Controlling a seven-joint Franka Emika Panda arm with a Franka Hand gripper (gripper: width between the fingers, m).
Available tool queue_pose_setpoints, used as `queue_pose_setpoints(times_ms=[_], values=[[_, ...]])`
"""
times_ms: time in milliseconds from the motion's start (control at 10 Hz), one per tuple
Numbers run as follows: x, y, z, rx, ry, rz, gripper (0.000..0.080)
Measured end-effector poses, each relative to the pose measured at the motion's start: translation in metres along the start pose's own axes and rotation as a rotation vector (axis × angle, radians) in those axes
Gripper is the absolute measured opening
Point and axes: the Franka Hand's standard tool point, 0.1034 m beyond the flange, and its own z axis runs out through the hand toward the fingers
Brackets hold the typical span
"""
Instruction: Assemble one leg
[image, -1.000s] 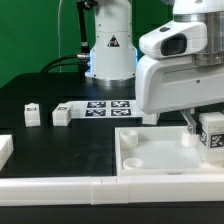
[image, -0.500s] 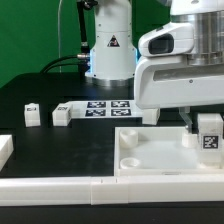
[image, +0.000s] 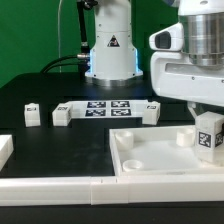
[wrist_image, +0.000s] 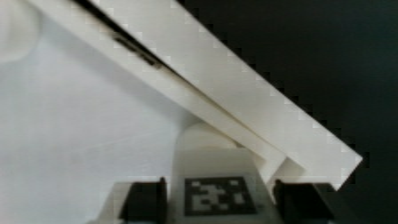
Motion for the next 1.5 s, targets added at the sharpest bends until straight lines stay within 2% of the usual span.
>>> queue_pose_setpoints(times_ms=[200,300,400,500,600,700,1000,1500], values=[[-0.002,-0.001,0.0,0.008,-0.013,0.157,0.029],[-0.003,-0.002,0.001,0.009,-0.015,0.172,0.0373],[-0.003,-0.002,0.001,0.009,-0.015,0.148,0.0373],[-0.004,-0.002,0.001,0.01,-0.014,0.104,0.0509],[-0.005,-0.003,0.001,0.011,-0.014,0.071,0.0509],[-0.005,-0.003,0.001,0.01,-0.011,-0.039,0.0626],[-0.005,-0.004,0.0,0.009,0.004,-0.455,0.0648],[0.006,-0.003,0.001,-0.018,0.03,-1.063,0.0649]])
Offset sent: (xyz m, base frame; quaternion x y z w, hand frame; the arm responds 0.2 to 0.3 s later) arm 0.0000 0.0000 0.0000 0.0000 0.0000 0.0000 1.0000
